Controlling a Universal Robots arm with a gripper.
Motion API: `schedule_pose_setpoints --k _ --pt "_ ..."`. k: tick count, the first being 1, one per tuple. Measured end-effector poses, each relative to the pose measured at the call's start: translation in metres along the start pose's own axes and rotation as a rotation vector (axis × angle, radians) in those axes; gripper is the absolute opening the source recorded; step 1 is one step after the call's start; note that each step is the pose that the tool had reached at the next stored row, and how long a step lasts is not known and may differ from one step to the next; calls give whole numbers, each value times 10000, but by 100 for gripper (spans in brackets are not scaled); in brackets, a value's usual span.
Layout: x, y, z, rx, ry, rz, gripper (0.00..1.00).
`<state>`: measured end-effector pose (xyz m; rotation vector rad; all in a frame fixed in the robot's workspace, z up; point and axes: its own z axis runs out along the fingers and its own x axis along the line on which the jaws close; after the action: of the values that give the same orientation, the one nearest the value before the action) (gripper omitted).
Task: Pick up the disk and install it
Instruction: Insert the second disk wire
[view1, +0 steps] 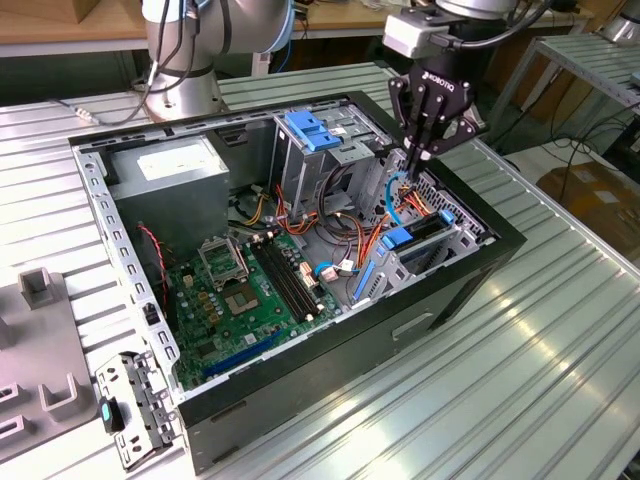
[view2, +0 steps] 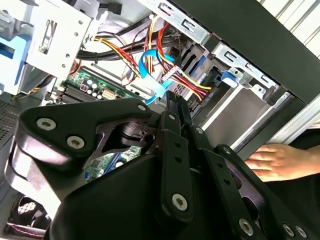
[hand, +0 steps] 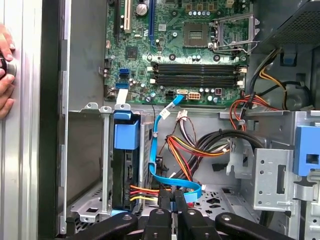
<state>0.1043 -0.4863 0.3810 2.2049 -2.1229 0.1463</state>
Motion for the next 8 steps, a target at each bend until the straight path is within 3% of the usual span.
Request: schedule_pose_setpoints --k 4,5,6,7,8 --pt "-19 -1 52 -5 145 -2 19" --pt "-26 -1 74 -7 198 -3 25" --pt "-29 -1 86 -8 223 -4 25" --pt "-32 -1 100 -9 248 -3 31" --pt "-37 -1 119 -11 289 -4 31"
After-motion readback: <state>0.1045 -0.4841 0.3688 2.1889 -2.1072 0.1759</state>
